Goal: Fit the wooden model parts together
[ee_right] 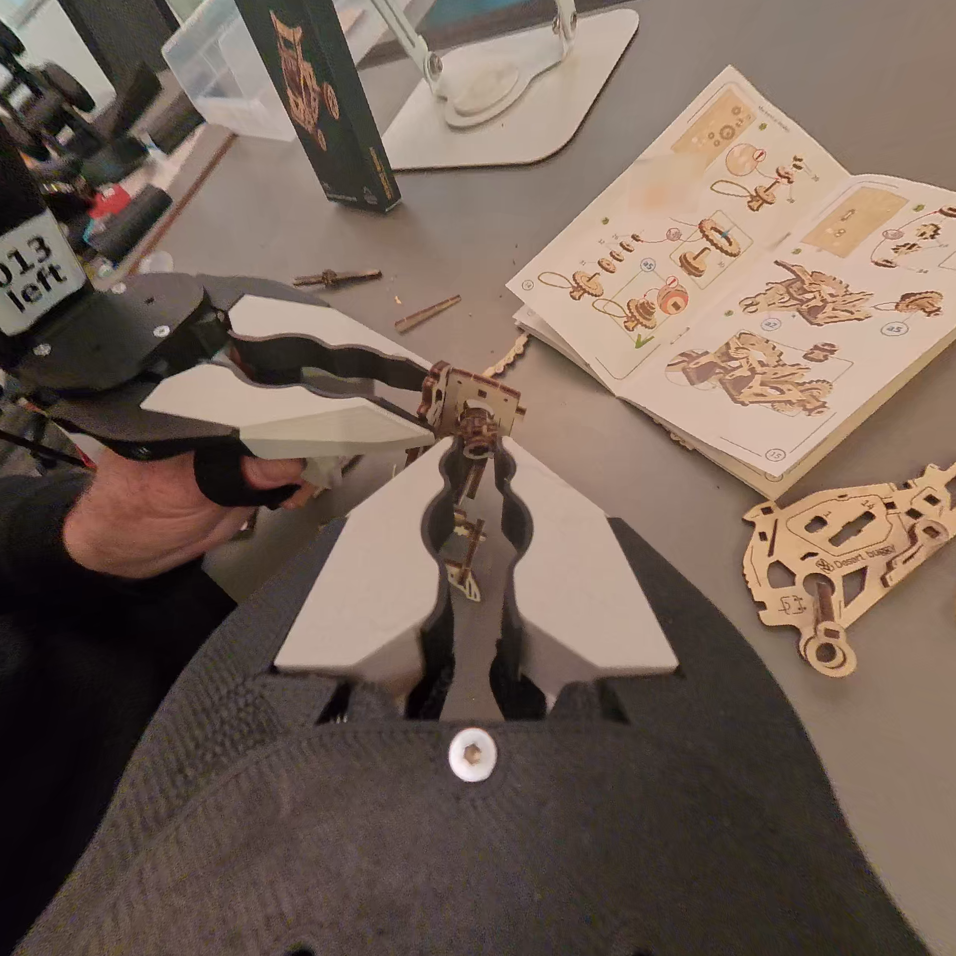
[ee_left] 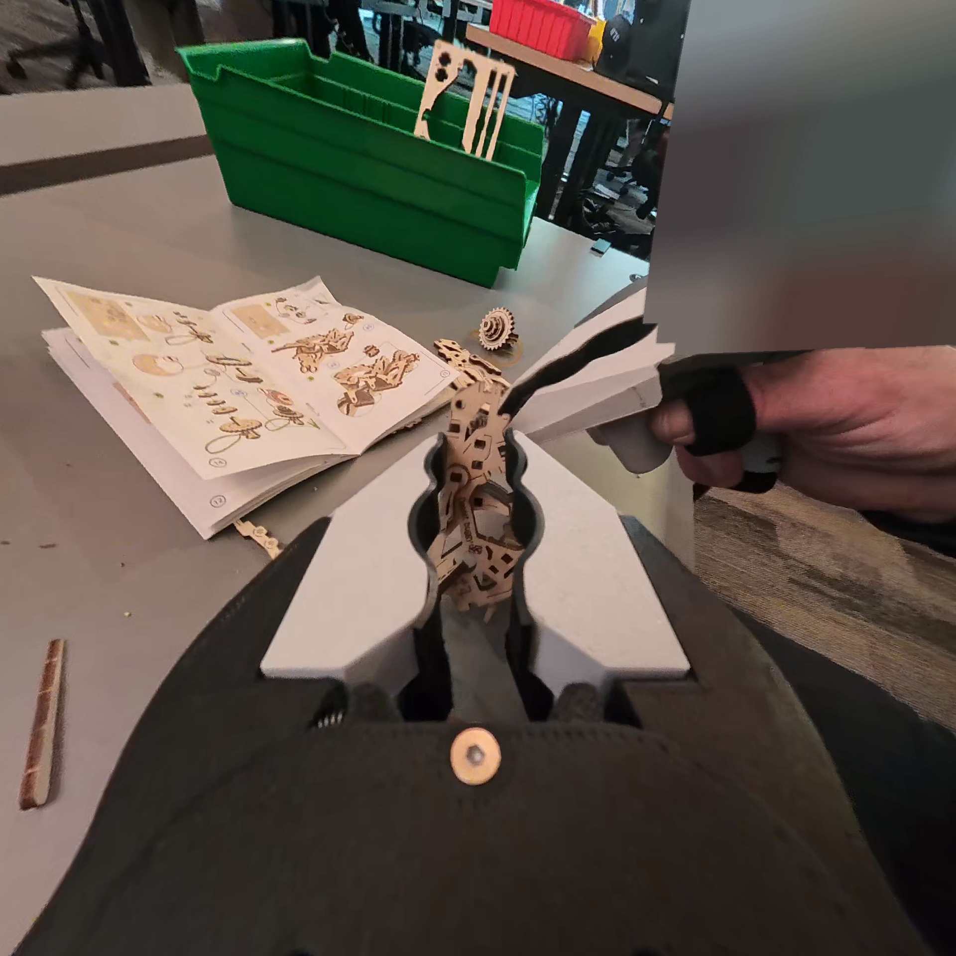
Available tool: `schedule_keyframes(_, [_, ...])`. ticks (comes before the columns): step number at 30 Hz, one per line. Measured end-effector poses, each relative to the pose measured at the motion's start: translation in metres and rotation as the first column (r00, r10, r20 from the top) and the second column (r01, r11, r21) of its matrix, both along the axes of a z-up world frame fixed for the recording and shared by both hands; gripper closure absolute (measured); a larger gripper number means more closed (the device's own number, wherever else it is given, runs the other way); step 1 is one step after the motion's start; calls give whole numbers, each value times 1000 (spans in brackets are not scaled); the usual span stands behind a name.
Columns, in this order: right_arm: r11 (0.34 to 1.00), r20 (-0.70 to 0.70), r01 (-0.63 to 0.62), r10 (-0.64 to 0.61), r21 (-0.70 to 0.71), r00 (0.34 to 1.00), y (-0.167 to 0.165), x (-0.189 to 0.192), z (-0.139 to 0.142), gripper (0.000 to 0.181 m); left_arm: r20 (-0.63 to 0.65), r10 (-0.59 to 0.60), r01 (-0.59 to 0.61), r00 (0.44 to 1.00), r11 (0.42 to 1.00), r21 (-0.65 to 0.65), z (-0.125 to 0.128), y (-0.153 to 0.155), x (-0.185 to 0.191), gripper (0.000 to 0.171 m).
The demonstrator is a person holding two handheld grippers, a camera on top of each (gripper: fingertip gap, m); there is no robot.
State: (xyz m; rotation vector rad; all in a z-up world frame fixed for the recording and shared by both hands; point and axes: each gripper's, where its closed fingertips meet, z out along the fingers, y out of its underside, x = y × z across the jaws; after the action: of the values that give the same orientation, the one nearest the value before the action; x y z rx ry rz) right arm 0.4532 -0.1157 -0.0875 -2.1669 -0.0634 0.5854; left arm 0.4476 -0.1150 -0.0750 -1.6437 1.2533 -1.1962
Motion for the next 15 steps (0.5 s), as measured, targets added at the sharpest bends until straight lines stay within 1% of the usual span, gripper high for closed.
schedule_keyframes(3, [1000, -36, 21, -20, 11, 999, 1, 1, 3, 173, 1, 7, -7, 1000, 999, 46, 2, 0, 0, 152])
schedule_keyframes(10, [997, -83, 65, -62, 29, 995, 4, 2, 6, 173, 13, 16, -17, 1000, 997, 82, 4, -2, 1, 152])
schedule_keyframes(15, [995, -107, 94, -89, 41, 990, 6, 1, 6, 173, 22, 27, -28, 999, 998, 64, 3, 0, 1, 152])
